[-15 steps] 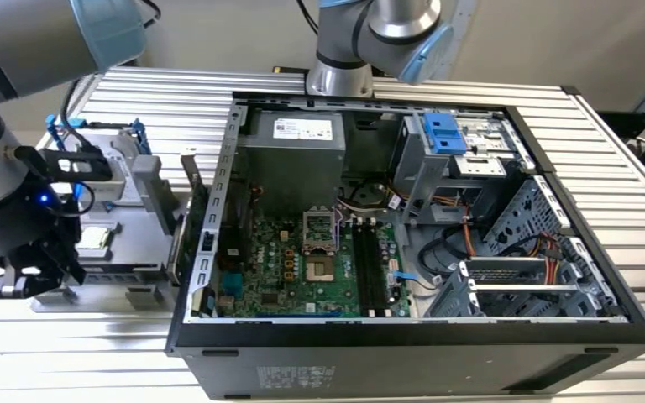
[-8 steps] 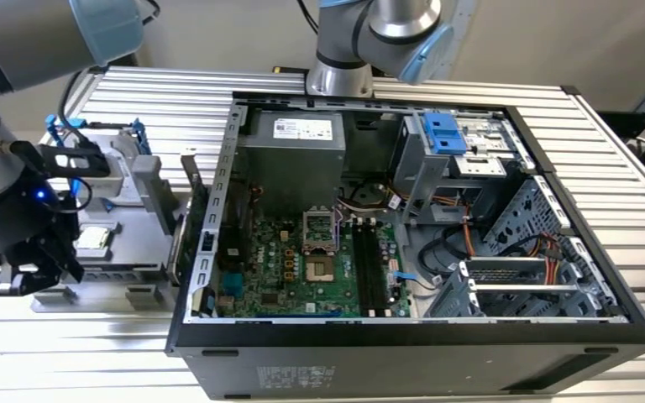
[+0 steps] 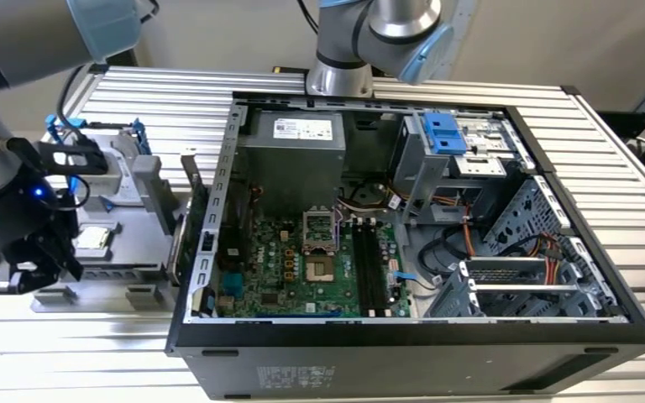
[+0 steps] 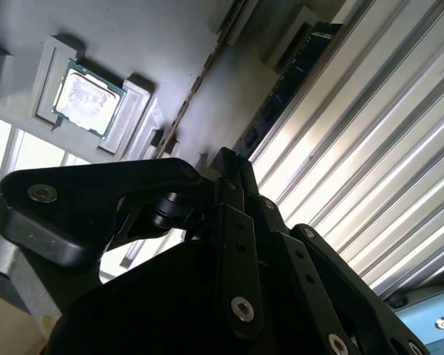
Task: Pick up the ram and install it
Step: 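Pick up the ram and move it above insertion slot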
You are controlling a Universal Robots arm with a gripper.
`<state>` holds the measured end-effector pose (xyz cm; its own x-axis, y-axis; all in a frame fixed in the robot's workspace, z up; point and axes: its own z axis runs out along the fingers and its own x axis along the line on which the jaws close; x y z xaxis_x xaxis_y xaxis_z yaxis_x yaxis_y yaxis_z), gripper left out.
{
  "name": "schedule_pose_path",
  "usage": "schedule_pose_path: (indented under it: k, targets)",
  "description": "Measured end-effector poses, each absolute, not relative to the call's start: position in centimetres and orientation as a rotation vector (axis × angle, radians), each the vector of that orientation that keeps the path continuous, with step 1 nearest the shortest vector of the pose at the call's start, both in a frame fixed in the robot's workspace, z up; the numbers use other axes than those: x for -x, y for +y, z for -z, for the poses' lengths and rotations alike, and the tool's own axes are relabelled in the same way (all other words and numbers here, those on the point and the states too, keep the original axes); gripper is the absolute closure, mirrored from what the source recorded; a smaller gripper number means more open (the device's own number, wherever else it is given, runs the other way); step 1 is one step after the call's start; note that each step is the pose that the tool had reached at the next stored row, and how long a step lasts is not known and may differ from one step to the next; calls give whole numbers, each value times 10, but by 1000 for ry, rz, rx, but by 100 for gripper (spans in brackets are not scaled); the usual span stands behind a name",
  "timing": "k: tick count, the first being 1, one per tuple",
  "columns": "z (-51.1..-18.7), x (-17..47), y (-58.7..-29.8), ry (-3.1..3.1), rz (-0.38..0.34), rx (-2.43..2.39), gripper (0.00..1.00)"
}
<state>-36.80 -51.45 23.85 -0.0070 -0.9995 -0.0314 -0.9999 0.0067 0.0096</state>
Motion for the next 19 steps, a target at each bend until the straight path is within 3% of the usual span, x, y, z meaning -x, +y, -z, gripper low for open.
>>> schedule_pose_path:
  k: [19]
  targets:
    - [-262, 368, -514, 2218, -45, 2203, 100]
